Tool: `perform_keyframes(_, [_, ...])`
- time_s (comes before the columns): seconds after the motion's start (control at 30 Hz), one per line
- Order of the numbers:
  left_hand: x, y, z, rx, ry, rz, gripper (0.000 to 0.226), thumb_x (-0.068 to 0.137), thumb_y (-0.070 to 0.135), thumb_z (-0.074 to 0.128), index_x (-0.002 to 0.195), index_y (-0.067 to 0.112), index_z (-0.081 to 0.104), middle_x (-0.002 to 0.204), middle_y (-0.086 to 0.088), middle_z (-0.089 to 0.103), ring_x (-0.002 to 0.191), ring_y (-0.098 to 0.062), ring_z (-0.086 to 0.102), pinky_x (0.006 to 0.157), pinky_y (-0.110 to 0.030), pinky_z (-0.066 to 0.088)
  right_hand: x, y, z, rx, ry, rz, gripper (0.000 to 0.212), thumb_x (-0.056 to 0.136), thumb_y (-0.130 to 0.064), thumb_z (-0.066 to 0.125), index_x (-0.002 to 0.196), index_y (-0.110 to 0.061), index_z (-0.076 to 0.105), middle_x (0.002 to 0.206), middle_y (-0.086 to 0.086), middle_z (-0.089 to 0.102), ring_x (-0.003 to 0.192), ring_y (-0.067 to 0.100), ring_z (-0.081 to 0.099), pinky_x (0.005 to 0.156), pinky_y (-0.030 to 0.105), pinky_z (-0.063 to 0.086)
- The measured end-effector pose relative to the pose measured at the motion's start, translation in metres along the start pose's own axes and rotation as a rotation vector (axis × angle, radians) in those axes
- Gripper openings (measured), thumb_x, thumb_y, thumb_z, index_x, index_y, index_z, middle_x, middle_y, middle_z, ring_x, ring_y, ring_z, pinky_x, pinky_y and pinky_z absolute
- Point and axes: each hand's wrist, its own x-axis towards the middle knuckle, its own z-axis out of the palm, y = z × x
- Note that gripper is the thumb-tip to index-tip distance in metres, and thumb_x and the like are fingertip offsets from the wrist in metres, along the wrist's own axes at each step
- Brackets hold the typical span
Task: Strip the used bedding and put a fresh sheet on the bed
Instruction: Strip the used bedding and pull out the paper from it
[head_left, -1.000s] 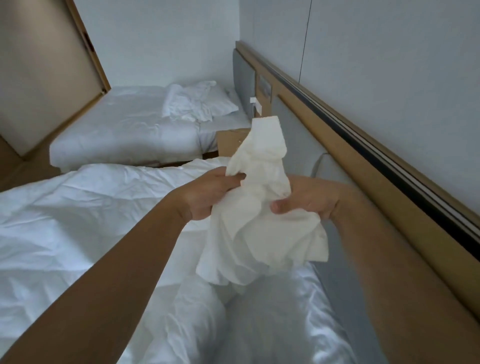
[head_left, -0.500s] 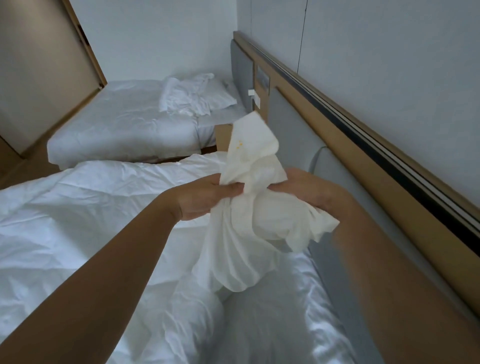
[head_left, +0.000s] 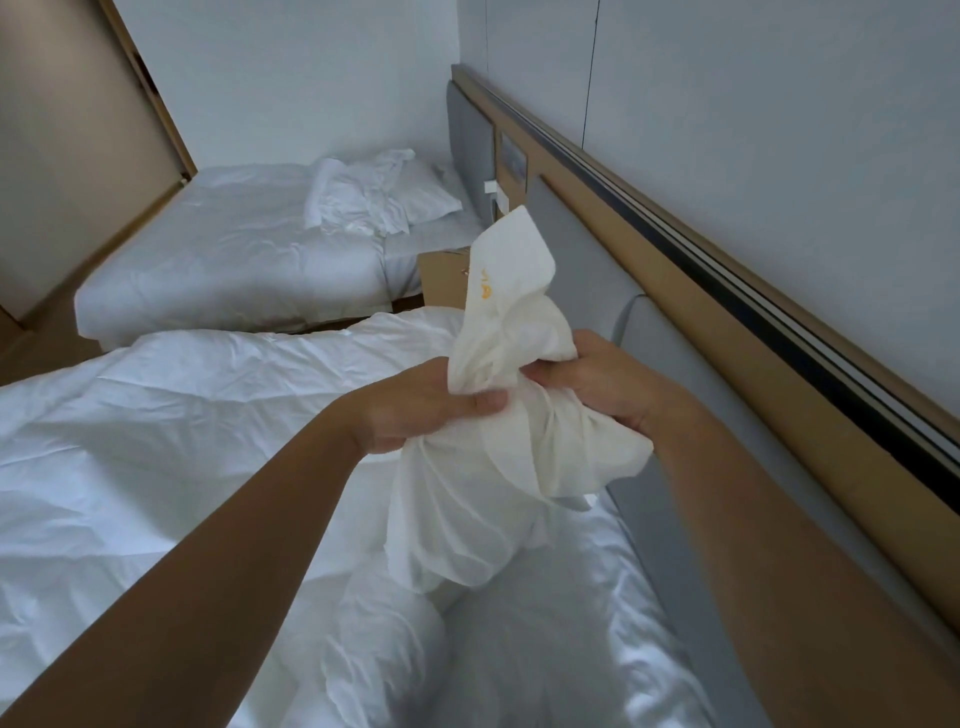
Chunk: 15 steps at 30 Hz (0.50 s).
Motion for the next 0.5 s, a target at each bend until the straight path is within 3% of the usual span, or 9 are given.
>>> perform_keyframes(0.07, [-0.002, -0.002, 0.0, 0.082, -0.057, -0.039, 0.052, 0.082, 0.02, 0.083, 0.127, 0.031, 0.061, 0.121, 0.006, 0.072, 0.113, -0.014, 0.068, 0.086, -0.026, 0.057, -0.001, -0.004, 0.001, -0.069, 0.001, -0.039, 0.016, 0.091, -0.023, 0.073, 0.087, -0.036, 0.079, 0.095, -0.007, 0.077, 0.086, 0.009, 0.074, 0.063, 0.014, 0.054])
perform_keyframes(0.13, [-0.004, -0.005, -0.003, 0.173, -0.103, -0.104, 0.057, 0.08, 0.02, 0.084, 0.13, 0.028, 0.06, 0.121, 0.006, 0.072, 0.113, -0.014, 0.068, 0.092, -0.032, 0.058, -0.001, -0.007, -0.001, -0.177, -0.015, -0.068, 0.024, 0.091, -0.023, 0.073, 0.079, -0.043, 0.077, 0.088, -0.013, 0.077, 0.081, 0.003, 0.073, 0.061, 0.014, 0.052])
perform_keyframes(0.23, [-0.009, -0.006, -0.011, 0.152, -0.145, -0.137, 0.051, 0.084, 0.025, 0.076, 0.132, 0.024, 0.06, 0.125, 0.005, 0.071, 0.118, -0.016, 0.066, 0.097, -0.031, 0.055, -0.001, -0.01, -0.01, -0.354, -0.032, 0.01, 0.006, 0.086, -0.041, 0.076, 0.082, -0.036, 0.077, 0.087, -0.01, 0.077, 0.08, 0.007, 0.073, 0.068, 0.025, 0.052])
perform_keyframes(0.33, [-0.011, -0.001, -0.017, -0.035, -0.09, -0.059, 0.04, 0.09, 0.022, 0.065, 0.129, 0.015, 0.062, 0.122, -0.001, 0.072, 0.114, -0.018, 0.068, 0.09, -0.026, 0.055, -0.004, -0.012, -0.014, -0.355, -0.199, 0.165, 0.045, 0.072, -0.061, 0.078, 0.109, -0.036, 0.071, 0.105, -0.009, 0.076, 0.097, 0.01, 0.072, 0.085, 0.032, 0.055])
perform_keyframes(0.37, [-0.01, 0.002, -0.018, -0.091, -0.07, -0.036, 0.037, 0.09, 0.022, 0.063, 0.127, 0.013, 0.064, 0.118, -0.001, 0.073, 0.11, -0.017, 0.069, 0.087, -0.025, 0.055, -0.007, -0.012, -0.014, -0.326, -0.283, 0.209, 0.05, 0.069, -0.059, 0.08, 0.114, -0.038, 0.068, 0.11, -0.01, 0.074, 0.102, 0.01, 0.071, 0.087, 0.03, 0.055])
perform_keyframes(0.43, [-0.008, 0.006, -0.014, -0.116, -0.04, -0.01, 0.036, 0.09, 0.024, 0.061, 0.124, 0.012, 0.065, 0.114, -0.001, 0.074, 0.106, -0.016, 0.07, 0.083, -0.025, 0.056, -0.01, -0.012, -0.013, -0.358, -0.404, 0.23, 0.039, 0.068, -0.051, 0.084, 0.104, -0.049, 0.07, 0.108, -0.016, 0.074, 0.1, 0.004, 0.07, 0.078, 0.018, 0.055])
perform_keyframes(0.5, [-0.005, 0.009, -0.008, -0.072, 0.013, 0.012, 0.037, 0.089, 0.029, 0.061, 0.122, 0.012, 0.067, 0.115, -0.002, 0.074, 0.108, -0.019, 0.07, 0.085, -0.027, 0.056, -0.013, -0.012, -0.011, -0.376, -0.386, 0.192, 0.033, 0.075, -0.042, 0.086, 0.103, -0.047, 0.07, 0.105, -0.019, 0.074, 0.095, 0.001, 0.07, 0.072, 0.011, 0.053])
